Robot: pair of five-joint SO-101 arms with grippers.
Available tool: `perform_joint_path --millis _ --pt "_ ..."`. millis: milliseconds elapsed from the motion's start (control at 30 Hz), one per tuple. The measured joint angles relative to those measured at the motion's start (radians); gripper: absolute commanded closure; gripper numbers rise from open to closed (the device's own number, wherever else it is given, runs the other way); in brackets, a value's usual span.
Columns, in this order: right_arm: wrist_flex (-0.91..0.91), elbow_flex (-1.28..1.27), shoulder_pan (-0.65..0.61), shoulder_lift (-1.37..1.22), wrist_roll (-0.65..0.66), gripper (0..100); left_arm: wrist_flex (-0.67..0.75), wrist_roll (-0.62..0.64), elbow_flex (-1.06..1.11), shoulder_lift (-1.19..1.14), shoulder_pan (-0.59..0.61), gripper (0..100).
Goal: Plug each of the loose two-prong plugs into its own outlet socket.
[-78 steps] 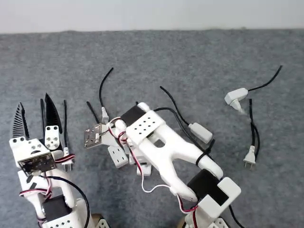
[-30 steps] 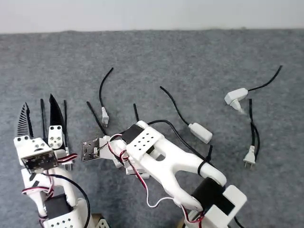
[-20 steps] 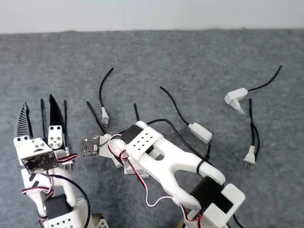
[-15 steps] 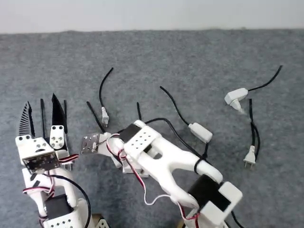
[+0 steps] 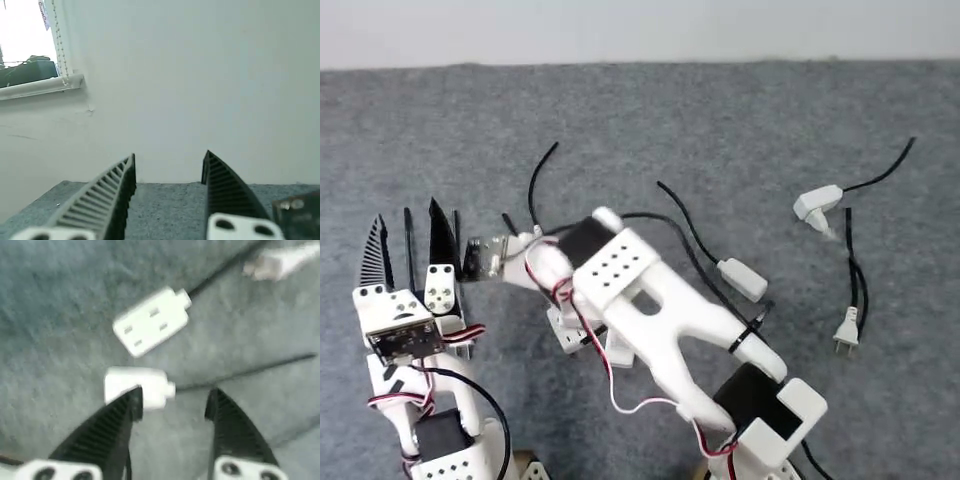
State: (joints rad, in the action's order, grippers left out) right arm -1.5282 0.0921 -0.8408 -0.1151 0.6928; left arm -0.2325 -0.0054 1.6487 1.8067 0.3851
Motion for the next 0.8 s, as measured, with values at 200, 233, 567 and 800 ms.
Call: perform_joint_path --millis 200,233,567,800 --pt "-0.169 0.345 0.041 0.0 0.0 79.0 0.0 -0.003 0.002 0.0 -0.002 78" --pt "-0.193 0.404 0.048 0.0 0.0 79.0 0.0 -0.003 0.002 0.0 -0.006 78" --pt "-0.227 0.58 0.091 0.002 0.0 79.0 0.0 0.0 0.002 0.0 -0.025 78" --pt "-0.227 0.717 0.172 0.091 -0.023 79.0 -0.061 0.018 -0.035 0.0 -0.071 77"
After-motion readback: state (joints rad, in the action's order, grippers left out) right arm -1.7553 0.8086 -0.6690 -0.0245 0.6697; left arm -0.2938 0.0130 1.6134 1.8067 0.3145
